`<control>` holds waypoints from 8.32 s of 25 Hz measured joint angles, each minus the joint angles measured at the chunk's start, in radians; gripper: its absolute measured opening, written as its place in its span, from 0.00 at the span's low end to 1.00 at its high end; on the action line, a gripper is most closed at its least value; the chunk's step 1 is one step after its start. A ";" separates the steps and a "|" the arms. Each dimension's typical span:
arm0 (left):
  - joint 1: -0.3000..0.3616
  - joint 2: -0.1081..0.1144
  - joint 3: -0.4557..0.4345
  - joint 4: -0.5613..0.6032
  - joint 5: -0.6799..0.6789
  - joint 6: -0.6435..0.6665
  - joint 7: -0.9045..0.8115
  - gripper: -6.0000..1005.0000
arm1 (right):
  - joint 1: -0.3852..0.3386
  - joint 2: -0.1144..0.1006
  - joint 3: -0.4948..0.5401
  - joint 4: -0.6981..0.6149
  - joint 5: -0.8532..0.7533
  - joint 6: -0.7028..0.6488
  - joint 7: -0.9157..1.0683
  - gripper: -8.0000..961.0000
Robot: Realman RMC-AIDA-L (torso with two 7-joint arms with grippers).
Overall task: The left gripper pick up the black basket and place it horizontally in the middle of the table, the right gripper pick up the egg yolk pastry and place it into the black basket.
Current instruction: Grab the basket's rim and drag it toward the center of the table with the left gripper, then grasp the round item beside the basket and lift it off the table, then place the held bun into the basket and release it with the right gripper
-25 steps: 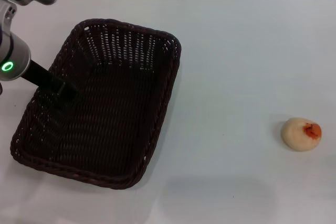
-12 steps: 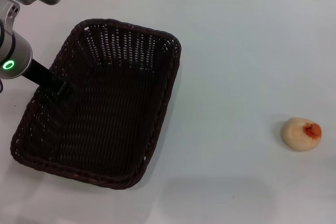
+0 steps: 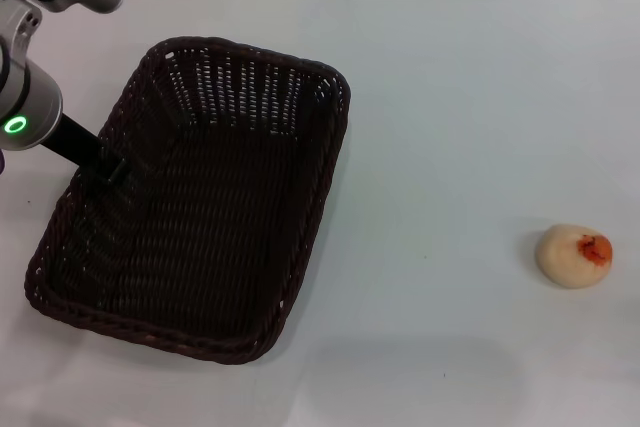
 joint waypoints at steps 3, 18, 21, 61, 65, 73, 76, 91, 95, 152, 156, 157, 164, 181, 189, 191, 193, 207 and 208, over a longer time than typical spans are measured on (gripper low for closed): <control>-0.003 -0.003 0.022 -0.006 0.000 0.013 0.078 0.27 | 0.000 0.000 0.000 0.001 0.000 -0.001 0.000 0.80; -0.085 -0.007 0.122 0.023 -0.122 0.201 0.512 0.27 | -0.006 0.001 -0.003 0.004 0.000 -0.027 0.000 0.80; -0.107 -0.005 0.117 0.051 -0.180 0.222 0.556 0.27 | -0.008 0.001 -0.003 0.004 0.000 -0.030 0.000 0.80; -0.314 -0.008 0.164 0.417 -0.511 0.526 0.773 0.42 | -0.006 0.000 -0.019 0.003 0.000 -0.053 0.000 0.80; -0.248 -0.006 0.163 0.334 -0.514 0.695 0.777 0.55 | -0.007 0.000 -0.025 0.001 0.000 -0.053 0.000 0.80; 0.018 -0.003 0.328 0.156 -0.558 1.504 0.785 0.59 | -0.009 0.000 -0.025 -0.001 0.000 -0.052 0.000 0.80; 0.059 -0.001 0.388 0.170 -0.557 1.714 0.773 0.59 | -0.009 0.000 -0.025 -0.002 0.000 -0.051 0.000 0.80; 0.209 0.004 0.400 0.564 -0.125 2.314 -0.057 0.62 | -0.003 -0.002 -0.139 -0.029 -0.002 -0.047 -0.056 0.80; 0.215 -0.002 0.356 0.704 -0.125 2.356 -0.133 0.69 | -0.013 0.000 -0.176 -0.024 -0.002 -0.015 -0.074 0.80; 0.154 -0.006 0.357 0.894 -0.119 2.425 -0.160 0.80 | 0.156 -0.001 -0.433 0.009 -0.010 0.399 -0.078 0.70; 0.154 -0.006 0.359 0.893 -0.120 2.427 -0.160 0.80 | 0.161 -0.001 -0.432 0.008 -0.008 0.413 -0.078 0.69; 0.154 -0.006 0.360 0.892 -0.119 2.428 -0.160 0.80 | 0.162 -0.001 -0.432 0.009 -0.008 0.413 -0.078 0.67; 0.154 -0.006 0.363 0.893 -0.113 2.442 -0.160 0.80 | 0.160 -0.002 -0.427 0.005 -0.007 0.402 -0.078 0.54; 0.158 -0.005 0.363 0.894 -0.112 2.456 -0.160 0.80 | 0.149 -0.002 -0.394 0.004 -0.002 0.363 -0.086 0.03; 0.155 -0.005 0.363 0.900 -0.112 2.459 -0.160 0.80 | 0.136 -0.001 -0.393 0.031 -0.001 0.295 -0.158 0.03; 0.155 -0.005 0.363 0.903 -0.112 2.460 -0.160 0.80 | 0.134 -0.002 -0.396 0.038 -0.002 0.265 -0.164 0.03; 0.155 -0.005 0.364 0.903 -0.112 2.461 -0.160 0.80 | 0.121 -0.001 -0.403 0.050 -0.008 0.193 -0.209 0.03; 0.154 -0.005 0.363 0.903 -0.112 2.467 -0.160 0.80 | 0.120 -0.004 -0.485 0.106 -0.021 -0.104 -0.334 0.06; 0.154 -0.005 0.363 0.903 -0.112 2.468 -0.160 0.80 | 0.138 -0.005 -0.495 0.106 -0.033 -0.122 -0.334 0.06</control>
